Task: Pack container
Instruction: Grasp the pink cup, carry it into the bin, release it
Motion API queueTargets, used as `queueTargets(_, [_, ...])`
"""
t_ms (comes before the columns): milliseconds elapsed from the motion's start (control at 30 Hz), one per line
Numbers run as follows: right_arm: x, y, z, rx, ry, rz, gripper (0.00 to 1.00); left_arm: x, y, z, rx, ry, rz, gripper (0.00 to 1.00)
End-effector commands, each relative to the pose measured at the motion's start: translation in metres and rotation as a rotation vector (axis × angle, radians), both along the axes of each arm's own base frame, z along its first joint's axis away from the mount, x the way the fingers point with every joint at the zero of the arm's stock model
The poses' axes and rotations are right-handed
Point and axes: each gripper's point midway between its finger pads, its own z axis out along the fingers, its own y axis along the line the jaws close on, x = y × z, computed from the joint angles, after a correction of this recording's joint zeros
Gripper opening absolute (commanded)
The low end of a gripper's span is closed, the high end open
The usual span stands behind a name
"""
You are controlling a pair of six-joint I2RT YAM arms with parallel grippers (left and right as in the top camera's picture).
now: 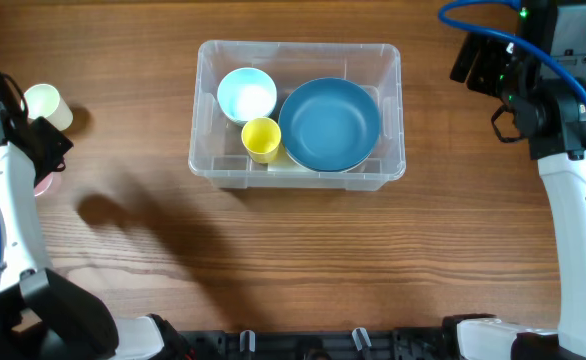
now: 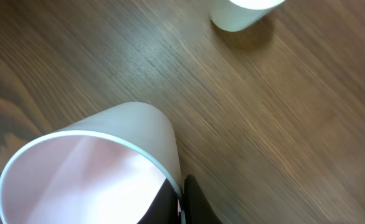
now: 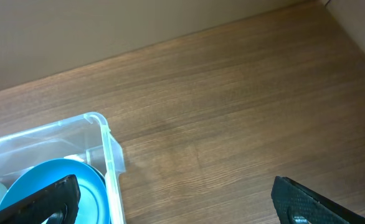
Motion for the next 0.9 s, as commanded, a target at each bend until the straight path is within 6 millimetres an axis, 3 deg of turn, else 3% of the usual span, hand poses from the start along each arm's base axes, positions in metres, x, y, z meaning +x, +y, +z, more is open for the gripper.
queueTargets(0, [0.004, -0.002, 0.002, -0.006, -0.006, -0.013, 1.0, 0.009, -0.027, 0.017, -0.111, -0.112, -0.05, 0.04])
queueTargets(200, [0.004, -0.002, 0.002, -0.006, -0.006, -0.013, 1.0, 0.01, -0.043, 0.045, -0.119, -0.203, -0.095, 0.04])
queueTargets(333, [0.004, -0.002, 0.002, -0.006, -0.006, -0.013, 1.0, 0.015, -0.075, 0.071, -0.11, -0.278, -0.186, 0.04])
queueTargets(467, [0.004, -0.002, 0.002, -0.006, -0.006, -0.013, 1.0, 0.022, -0.129, 0.089, -0.11, -0.32, -0.343, 0.04])
queueTargets(633, [0.004, -0.002, 0.002, -0.007, -0.006, -0.013, 1.0, 0.027, -0.209, 0.092, -0.154, -0.321, -0.555, 0.04])
queueTargets(667, [0.004, -0.002, 0.002, -0.006, -0.006, -0.013, 1.0, 0.027, -0.235, 0.093, -0.164, -0.328, -0.63, 0.04])
queueTargets(800, [0.004, -0.002, 0.002, -0.006, -0.006, -0.013, 0.99, 0.019, -0.301, 0.099, -0.188, -0.349, -0.819, 0.04])
queueTargets(867, [0.004, -0.002, 0.002, -0.007, -0.006, -0.013, 1.0, 0.012, -0.324, 0.1, -0.184, -0.353, -0.885, 0.04])
